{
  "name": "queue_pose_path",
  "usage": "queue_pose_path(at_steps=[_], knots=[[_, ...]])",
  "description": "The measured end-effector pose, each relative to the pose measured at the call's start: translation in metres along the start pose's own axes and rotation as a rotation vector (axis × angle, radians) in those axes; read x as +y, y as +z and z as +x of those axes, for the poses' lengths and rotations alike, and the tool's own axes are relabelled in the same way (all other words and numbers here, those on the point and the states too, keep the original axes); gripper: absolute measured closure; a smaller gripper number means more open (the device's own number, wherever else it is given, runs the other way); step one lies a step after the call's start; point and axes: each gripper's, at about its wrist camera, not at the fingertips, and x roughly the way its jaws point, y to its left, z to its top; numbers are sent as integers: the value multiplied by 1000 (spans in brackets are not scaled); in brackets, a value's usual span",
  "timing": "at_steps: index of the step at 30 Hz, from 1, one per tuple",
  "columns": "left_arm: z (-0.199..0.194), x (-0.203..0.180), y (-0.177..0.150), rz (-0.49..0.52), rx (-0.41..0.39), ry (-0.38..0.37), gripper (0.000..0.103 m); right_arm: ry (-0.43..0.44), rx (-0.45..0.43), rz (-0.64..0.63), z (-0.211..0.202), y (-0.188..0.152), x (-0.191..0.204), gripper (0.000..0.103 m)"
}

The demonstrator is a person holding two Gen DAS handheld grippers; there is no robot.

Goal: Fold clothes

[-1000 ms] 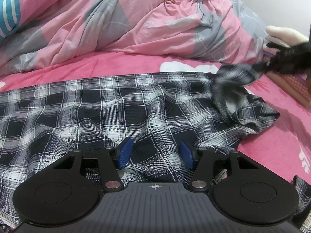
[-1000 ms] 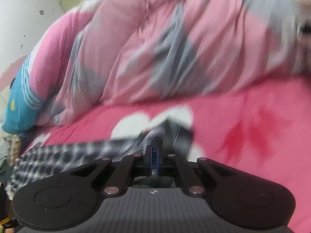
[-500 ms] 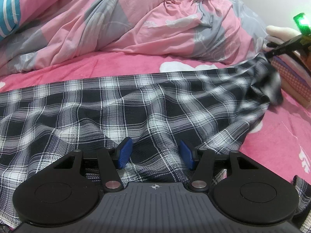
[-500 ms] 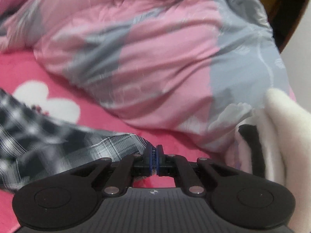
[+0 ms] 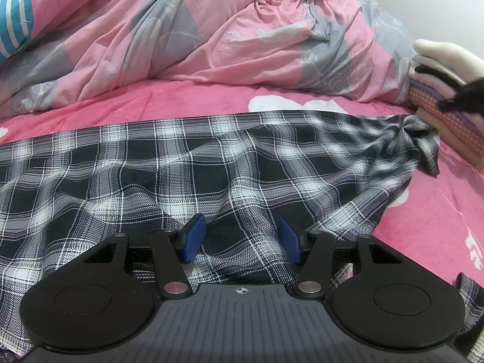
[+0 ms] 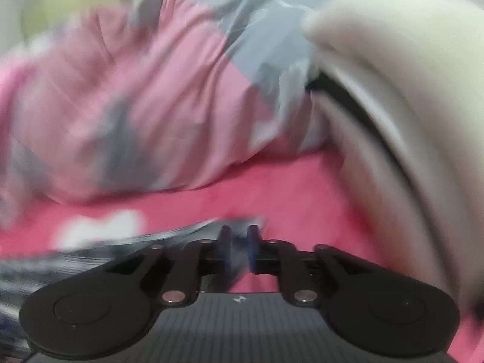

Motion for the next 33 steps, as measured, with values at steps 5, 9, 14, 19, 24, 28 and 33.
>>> queue_pose_path(at_steps=[5,9,14,19,24,28,33], knots=[[0,0,0,6,1,1,48,242,102,152,-32,-73,1,68],[0,-4,1,34,4,27,47,285,86,59,-33,-103,19,56],[1,-12,1,85,10,78,41,370,26,64,-24,-109,24,51],[1,-21,3,135,18,164,28,372,-23,23,-23,-112,16,36],[-4,-35,6,201,32,258,27,288,-9,-102,-27,-124,13,33],[-9,-55,10,263,44,283,27,287,-22,-93,-28,-125,12,24],[-15,-84,23,316,16,245,26,254,-39,-105,-29,-128,14,17]])
